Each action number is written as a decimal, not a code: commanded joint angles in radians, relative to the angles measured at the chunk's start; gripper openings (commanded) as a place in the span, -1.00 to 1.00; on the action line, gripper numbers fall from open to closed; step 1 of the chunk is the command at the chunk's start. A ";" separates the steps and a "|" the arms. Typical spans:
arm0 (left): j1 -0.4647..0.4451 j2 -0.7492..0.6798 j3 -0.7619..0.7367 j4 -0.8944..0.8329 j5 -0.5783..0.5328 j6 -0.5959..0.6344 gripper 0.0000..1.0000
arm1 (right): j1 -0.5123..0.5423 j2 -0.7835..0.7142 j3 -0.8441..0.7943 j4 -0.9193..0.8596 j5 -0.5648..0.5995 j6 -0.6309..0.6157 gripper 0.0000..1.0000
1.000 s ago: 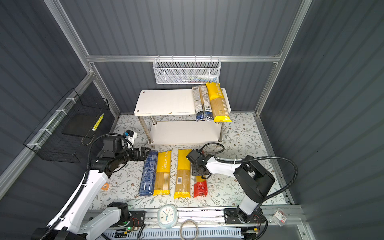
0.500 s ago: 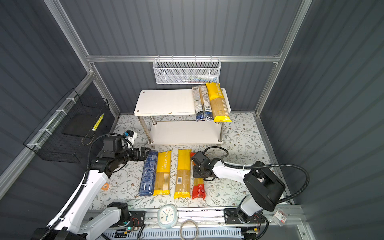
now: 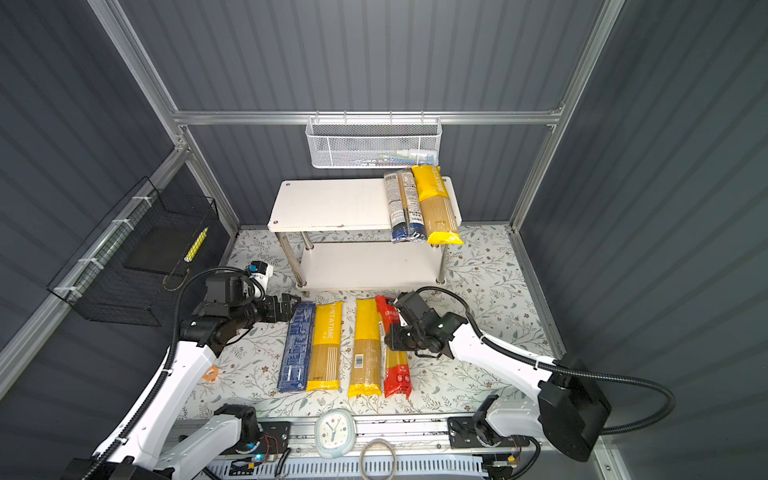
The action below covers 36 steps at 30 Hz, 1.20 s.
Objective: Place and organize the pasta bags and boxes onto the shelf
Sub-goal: 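Lift the red spaghetti bag upright with the right gripper, then carry the red bag over the shelf's top tier with the right gripper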
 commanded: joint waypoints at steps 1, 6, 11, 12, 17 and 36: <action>-0.003 -0.013 0.028 -0.019 0.010 0.019 0.99 | 0.017 -0.043 0.098 -0.006 -0.105 -0.022 -0.26; -0.003 -0.015 0.027 -0.018 0.010 0.019 0.99 | 0.048 -0.049 0.201 -0.017 -0.182 -0.034 -0.24; -0.003 -0.016 0.029 -0.020 0.008 0.019 0.99 | 0.067 -0.029 0.293 0.021 -0.246 -0.044 -0.24; -0.003 -0.016 0.029 -0.021 0.005 0.019 0.99 | 0.070 -0.026 0.311 0.026 -0.257 -0.045 -0.24; -0.003 -0.018 0.029 -0.019 0.006 0.019 0.99 | 0.077 -0.018 0.417 0.025 -0.261 -0.074 -0.23; -0.003 -0.036 0.029 -0.020 0.002 0.016 0.99 | 0.026 0.158 0.837 0.018 -0.280 -0.112 -0.26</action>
